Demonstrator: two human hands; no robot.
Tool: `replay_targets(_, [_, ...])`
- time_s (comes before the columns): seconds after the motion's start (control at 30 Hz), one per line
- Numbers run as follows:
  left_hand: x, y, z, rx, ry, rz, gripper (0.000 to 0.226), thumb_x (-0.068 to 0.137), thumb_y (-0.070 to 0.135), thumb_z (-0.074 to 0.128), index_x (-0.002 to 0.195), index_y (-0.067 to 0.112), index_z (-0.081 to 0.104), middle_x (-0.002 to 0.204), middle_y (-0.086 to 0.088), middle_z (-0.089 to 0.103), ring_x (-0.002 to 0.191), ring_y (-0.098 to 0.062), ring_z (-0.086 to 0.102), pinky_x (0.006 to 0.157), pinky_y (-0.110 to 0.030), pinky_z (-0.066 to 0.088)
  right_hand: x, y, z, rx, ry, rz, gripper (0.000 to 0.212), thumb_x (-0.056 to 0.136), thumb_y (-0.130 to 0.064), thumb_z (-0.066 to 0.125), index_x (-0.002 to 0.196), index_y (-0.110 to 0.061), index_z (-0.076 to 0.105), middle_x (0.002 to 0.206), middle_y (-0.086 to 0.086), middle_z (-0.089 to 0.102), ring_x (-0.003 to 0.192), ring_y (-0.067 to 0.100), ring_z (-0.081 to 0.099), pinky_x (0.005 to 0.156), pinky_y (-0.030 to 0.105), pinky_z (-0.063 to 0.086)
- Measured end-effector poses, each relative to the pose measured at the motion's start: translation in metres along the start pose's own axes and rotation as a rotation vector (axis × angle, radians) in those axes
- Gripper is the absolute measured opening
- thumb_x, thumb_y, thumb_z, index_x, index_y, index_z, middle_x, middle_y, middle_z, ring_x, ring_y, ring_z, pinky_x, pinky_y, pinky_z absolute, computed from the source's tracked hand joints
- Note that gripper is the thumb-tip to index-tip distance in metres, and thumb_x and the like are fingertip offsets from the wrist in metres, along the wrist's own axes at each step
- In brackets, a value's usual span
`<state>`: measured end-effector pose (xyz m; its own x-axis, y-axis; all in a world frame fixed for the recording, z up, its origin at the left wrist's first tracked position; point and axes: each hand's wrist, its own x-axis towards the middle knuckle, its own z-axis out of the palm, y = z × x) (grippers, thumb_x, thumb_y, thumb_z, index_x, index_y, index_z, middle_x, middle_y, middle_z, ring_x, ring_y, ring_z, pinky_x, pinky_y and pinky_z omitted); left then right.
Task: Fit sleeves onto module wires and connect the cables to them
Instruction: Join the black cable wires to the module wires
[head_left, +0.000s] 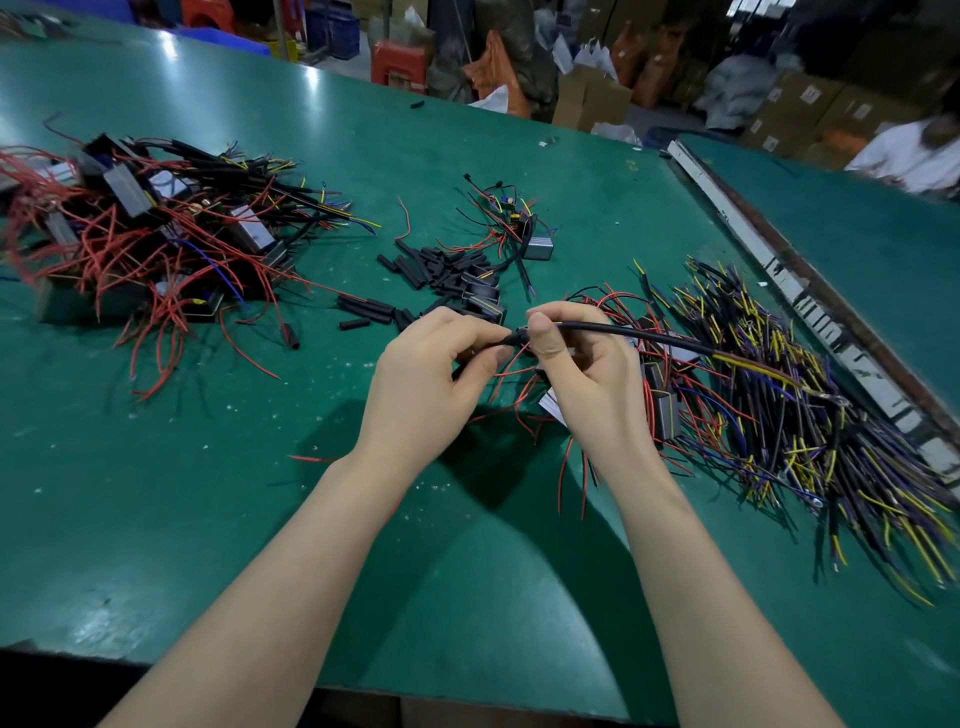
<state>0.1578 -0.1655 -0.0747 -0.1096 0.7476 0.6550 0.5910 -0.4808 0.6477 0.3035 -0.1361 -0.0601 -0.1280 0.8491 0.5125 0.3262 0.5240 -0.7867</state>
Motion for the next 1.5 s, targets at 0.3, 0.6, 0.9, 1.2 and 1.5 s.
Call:
replay_targets(0.3, [0.000,0.002,0.003,-0.007,0.059,-0.047,0.010,0.083,0.020,0.066,0.087,0.013,0.072,0.077,0.000,0.062,0.068,-0.016,0.056,0.068,-0.036,0.047,-0.003,0.006,0.010,-0.036,-0.015,-0.088,0.017,0.100,-0.020,0.040,0.102,-0.021,0.057,0.081,-0.014,0.059,0.068,-0.003,0.059,0.070,0.017,0.046])
replay_targets(0.6, [0.000,0.003,0.001,-0.021,0.044,-0.066,0.009,0.084,0.016,0.067,0.089,0.011,0.072,0.080,-0.002,0.062,0.070,-0.016,0.055,0.071,-0.034,0.047,0.000,0.003,0.007,0.208,-0.025,0.064,0.020,0.098,-0.032,0.039,0.105,-0.023,0.055,0.076,-0.006,0.066,0.067,0.005,0.061,0.063,0.016,0.045])
replay_targets(0.9, [0.001,0.007,-0.002,-0.039,0.068,0.036,0.010,0.084,0.013,0.069,0.094,0.011,0.072,0.084,0.009,0.058,0.075,-0.006,0.050,0.071,-0.022,0.043,0.002,0.000,0.000,0.029,0.095,-0.127,0.010,0.092,-0.042,0.053,0.086,-0.044,0.061,0.085,-0.014,0.063,0.073,0.014,0.061,0.065,0.043,0.051])
replay_targets(1.2, [0.001,0.008,0.000,-0.068,0.086,0.031,0.013,0.079,0.012,0.074,0.091,0.009,0.072,0.081,0.005,0.059,0.074,-0.013,0.055,0.071,-0.033,0.048,0.001,-0.007,-0.001,0.072,0.076,-0.085,0.017,0.092,-0.049,0.051,0.082,-0.039,0.059,0.086,-0.005,0.061,0.078,0.015,0.058,0.068,0.032,0.045])
replay_targets(1.5, [0.000,0.009,0.000,-0.088,0.061,0.024,0.010,0.080,0.010,0.073,0.090,0.009,0.071,0.083,0.003,0.059,0.074,-0.004,0.050,0.071,-0.019,0.043,0.001,-0.008,-0.002,0.083,0.045,-0.034,0.014,0.092,-0.036,0.054,0.080,-0.038,0.060,0.086,-0.004,0.061,0.080,0.018,0.059,0.073,0.032,0.046])
